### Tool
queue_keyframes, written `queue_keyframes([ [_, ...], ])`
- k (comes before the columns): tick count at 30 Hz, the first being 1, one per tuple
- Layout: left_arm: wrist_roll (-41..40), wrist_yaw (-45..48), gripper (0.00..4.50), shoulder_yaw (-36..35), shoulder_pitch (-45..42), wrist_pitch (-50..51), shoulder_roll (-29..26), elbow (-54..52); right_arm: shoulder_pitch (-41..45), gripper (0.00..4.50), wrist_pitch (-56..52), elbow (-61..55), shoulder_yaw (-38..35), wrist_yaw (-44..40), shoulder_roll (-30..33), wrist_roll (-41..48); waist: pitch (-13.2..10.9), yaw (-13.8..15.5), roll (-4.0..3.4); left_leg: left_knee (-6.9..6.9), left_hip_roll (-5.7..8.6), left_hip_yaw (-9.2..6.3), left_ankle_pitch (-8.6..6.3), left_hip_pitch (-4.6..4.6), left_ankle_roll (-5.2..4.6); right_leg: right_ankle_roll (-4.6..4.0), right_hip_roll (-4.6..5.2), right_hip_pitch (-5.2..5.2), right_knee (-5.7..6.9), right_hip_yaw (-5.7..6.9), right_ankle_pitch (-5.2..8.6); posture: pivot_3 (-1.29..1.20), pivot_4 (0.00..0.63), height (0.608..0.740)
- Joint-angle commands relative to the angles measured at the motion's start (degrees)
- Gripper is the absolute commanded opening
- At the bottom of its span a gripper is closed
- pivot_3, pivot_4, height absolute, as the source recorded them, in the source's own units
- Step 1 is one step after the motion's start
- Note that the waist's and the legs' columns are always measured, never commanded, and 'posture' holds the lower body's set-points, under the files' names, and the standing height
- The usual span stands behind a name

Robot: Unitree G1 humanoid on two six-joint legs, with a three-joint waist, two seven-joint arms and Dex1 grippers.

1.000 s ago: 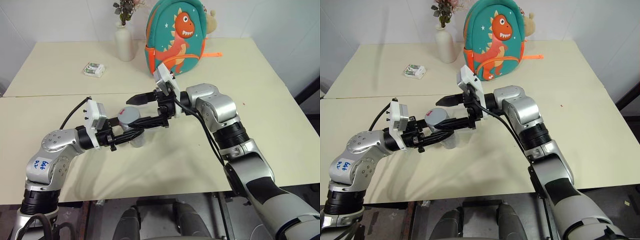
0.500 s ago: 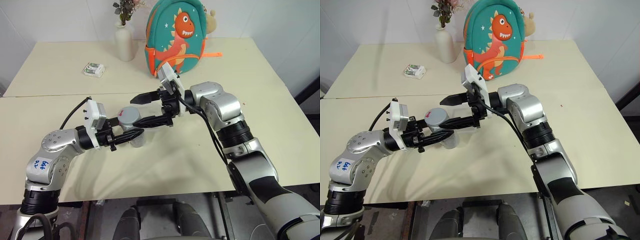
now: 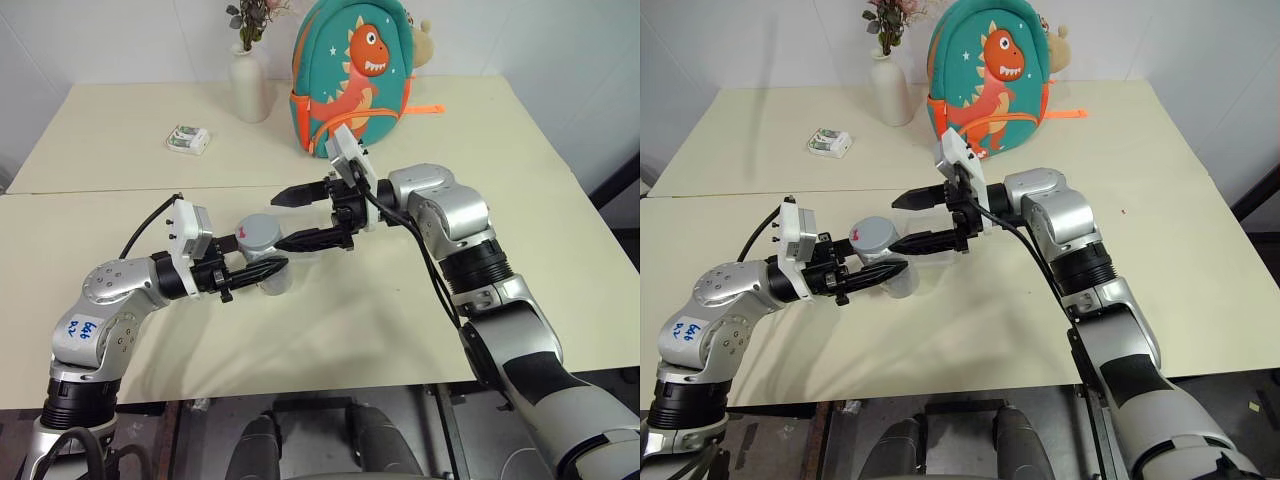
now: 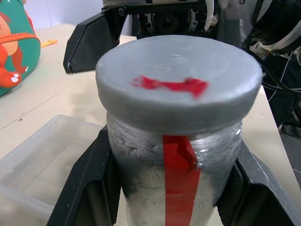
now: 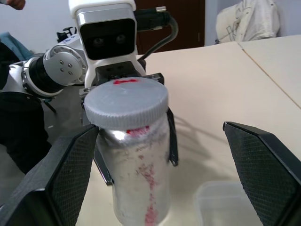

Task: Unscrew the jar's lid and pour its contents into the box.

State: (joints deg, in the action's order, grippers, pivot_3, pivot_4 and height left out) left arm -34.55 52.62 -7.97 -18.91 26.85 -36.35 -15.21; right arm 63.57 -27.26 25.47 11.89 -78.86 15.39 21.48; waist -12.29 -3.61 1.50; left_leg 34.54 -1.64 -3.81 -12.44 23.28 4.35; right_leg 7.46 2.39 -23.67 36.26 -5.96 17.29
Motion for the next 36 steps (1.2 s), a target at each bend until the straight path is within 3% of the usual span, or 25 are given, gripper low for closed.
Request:
queue_keyframes([
  [1, -0.74, 0.45, 2.14, -0.6, -0.89, -0.82, -0.44, -1.79, 0.44, 4.46, 0.16, -1.61, -1.31, -1.84, 0.57, 1.26, 0.0, 0.0, 0.0, 0.0, 0.0, 0.0, 0.0, 0.0, 0.0, 0.0, 0.0, 0.0, 0.0, 0.0, 0.0, 0.0, 0.15, 0.74],
  [35, -0.96, 0.17, 2.14, -0.21, -0.67, -0.33, -0.14, -2.42, 1.81, 4.46, -1.32, -3.43, 0.17, -0.73, -5.51, 1.82, 0.0, 0.02, 0.0, 0.0, 0.0, 0.0, 0.0, 0.0, 0.0, 0.0, 0.0, 0.0, 0.0, 0.0, 0.0, 0.0, 0.15, 0.74],
  [36, -0.97, 0.13, 2.14, -0.22, -0.61, -0.32, -0.13, -2.49, 1.82, 4.29, -1.3, -3.42, 0.19, -0.77, -5.56, 1.8, 0.0, 0.01, 0.0, 0.0, 0.0, 0.0, 0.0, 0.0, 0.0, 0.0, 0.0, 0.0, 0.01, 0.0, 0.0, 0.0, 0.15, 0.74],
])
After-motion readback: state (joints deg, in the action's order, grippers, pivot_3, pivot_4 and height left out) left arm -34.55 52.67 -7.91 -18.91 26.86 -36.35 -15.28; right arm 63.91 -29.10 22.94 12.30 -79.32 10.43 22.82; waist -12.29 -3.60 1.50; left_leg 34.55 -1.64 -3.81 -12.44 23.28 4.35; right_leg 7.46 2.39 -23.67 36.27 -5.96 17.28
